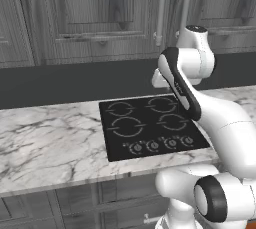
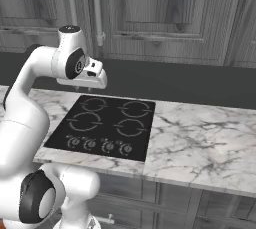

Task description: Move the bowls from the cabinet to the plates on the dining table.

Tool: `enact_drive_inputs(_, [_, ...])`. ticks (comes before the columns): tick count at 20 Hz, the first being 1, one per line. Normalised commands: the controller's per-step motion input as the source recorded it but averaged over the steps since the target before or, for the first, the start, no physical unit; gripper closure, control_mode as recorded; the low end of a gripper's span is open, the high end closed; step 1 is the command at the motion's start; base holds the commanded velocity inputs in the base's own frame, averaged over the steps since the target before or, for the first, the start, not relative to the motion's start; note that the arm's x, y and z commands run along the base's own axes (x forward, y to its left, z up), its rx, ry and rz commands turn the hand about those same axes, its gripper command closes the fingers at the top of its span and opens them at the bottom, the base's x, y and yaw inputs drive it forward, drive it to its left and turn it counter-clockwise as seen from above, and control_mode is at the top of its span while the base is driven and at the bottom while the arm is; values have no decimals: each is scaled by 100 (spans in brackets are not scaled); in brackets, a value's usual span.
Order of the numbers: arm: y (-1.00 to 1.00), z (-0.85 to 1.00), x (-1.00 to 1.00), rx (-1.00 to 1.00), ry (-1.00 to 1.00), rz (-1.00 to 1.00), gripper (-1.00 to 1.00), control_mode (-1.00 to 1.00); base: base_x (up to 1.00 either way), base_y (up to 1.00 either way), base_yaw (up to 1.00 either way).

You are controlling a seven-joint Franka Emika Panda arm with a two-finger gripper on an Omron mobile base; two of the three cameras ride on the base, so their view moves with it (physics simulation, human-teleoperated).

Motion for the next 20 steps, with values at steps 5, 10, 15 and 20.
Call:
enact_drive_inputs(5, [0, 13, -4, 0, -2, 0, -100, -100, 0, 0, 0])
enact_drive_inputs(10, [0, 32, -10, -2, -4, 0, -100, -100, 0, 0, 0])
enact_drive_inputs(15, [0, 35, -12, -2, -7, 0, -100, -100, 0, 0, 0])
enact_drive_inputs(20, [0, 32, -13, -1, -11, 0, -100, -100, 0, 0, 0])
